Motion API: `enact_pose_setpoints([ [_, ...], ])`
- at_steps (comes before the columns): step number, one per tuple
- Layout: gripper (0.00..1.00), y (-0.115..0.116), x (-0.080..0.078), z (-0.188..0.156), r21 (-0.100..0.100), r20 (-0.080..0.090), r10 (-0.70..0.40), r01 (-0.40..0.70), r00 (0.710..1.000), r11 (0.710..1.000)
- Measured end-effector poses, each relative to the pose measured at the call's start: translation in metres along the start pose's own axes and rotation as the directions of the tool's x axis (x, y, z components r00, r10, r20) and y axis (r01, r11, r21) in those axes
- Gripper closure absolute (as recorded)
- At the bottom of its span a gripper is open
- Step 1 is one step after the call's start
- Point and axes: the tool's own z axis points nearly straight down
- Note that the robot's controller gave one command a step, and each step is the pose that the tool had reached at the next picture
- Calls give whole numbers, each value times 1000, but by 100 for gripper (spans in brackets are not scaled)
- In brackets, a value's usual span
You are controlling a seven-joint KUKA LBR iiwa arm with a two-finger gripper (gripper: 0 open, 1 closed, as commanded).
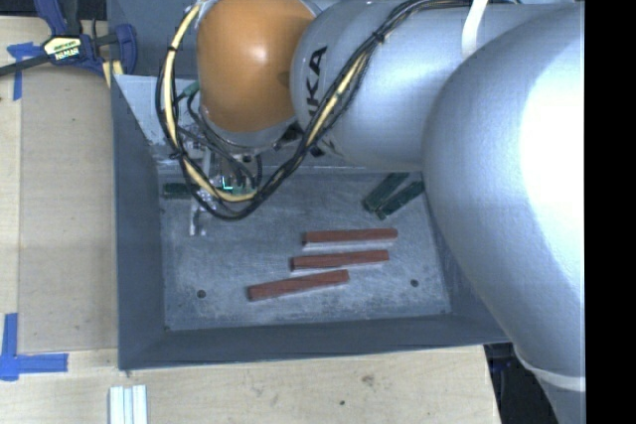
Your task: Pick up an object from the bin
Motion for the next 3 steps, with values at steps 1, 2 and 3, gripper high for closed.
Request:
enact_pose_setpoints([
  [1,0,-1,-2,-5,-2,8,3,-3,1000,1000],
  [2,0,-7,-21,54,-4,14,4,-4,1000,1000],
  [3,100,-12,-14,82,-9,24,95,-95,995,995],
])
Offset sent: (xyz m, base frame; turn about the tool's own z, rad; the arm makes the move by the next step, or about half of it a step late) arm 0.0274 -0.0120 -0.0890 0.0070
